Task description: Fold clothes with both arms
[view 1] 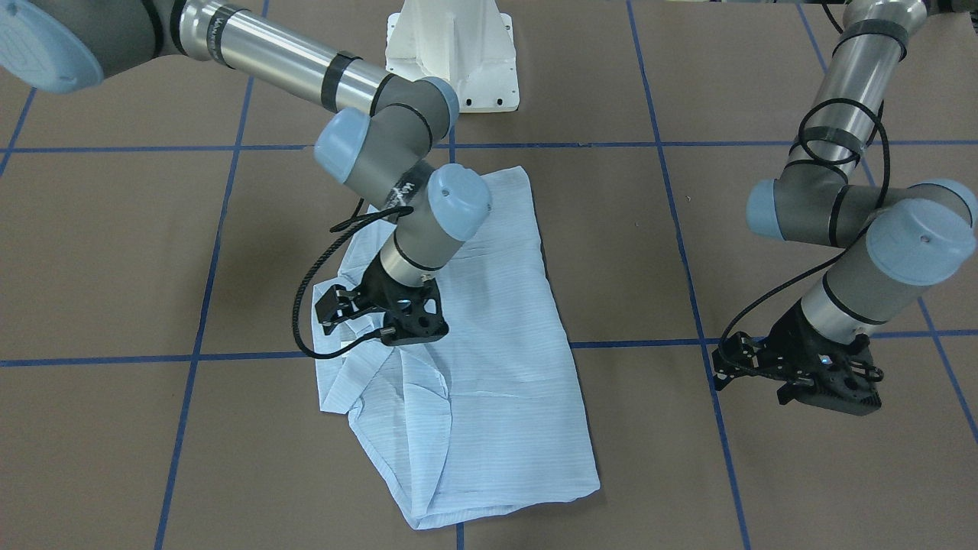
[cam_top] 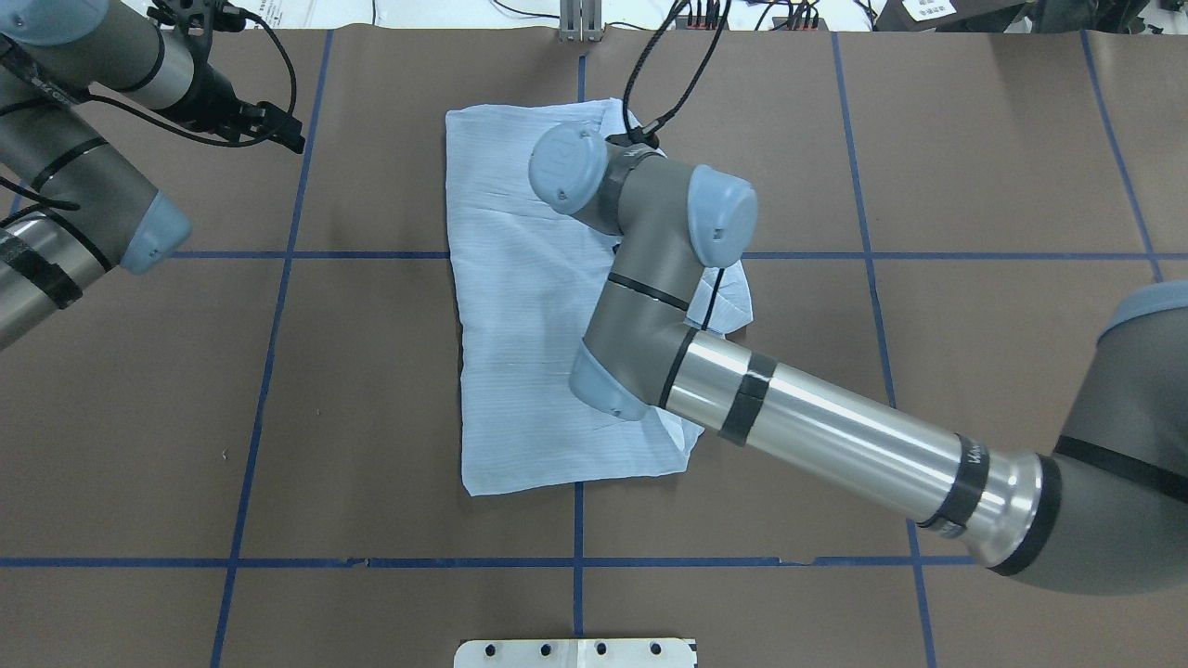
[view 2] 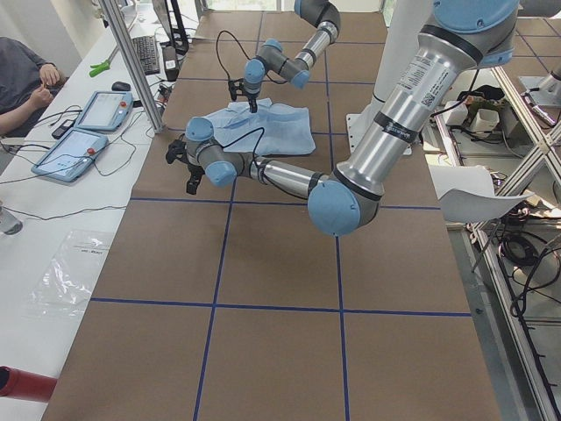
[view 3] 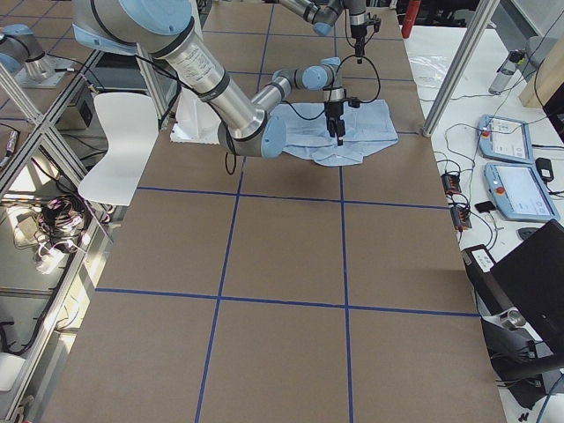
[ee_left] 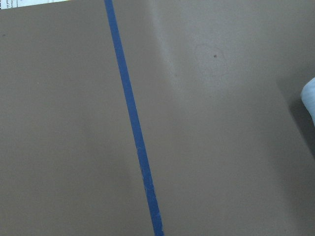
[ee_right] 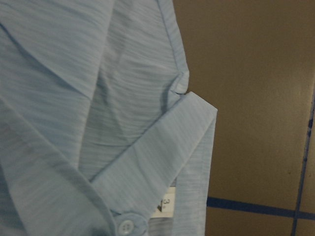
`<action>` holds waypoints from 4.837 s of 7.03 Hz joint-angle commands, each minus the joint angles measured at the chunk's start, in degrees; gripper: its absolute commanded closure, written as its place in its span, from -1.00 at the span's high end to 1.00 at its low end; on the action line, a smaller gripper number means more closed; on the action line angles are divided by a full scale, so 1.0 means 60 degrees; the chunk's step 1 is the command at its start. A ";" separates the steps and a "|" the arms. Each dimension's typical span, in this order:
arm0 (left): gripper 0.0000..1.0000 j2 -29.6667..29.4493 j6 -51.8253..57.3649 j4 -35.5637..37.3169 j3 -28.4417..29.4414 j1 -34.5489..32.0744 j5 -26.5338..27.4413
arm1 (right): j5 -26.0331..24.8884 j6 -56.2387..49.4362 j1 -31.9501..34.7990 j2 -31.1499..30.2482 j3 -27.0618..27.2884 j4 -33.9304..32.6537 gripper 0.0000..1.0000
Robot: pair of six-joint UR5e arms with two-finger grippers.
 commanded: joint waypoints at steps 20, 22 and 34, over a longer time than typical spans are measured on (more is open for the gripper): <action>0.39 0.1334 -0.8350 0.3061 -0.5618 0.6943 0.3398 | 0.3347 0.4593 0.0675 -0.5775 0.5672 0.5586 1.00; -0.06 0.1305 -0.8379 0.3076 -0.5618 0.7061 0.3398 | 0.3347 0.4593 0.0675 -0.5775 0.5672 0.5571 1.00; 0.55 0.1349 -0.8277 0.3120 -0.5736 0.6710 0.3413 | 0.3362 0.4593 0.0646 -0.5760 0.5731 0.5571 1.00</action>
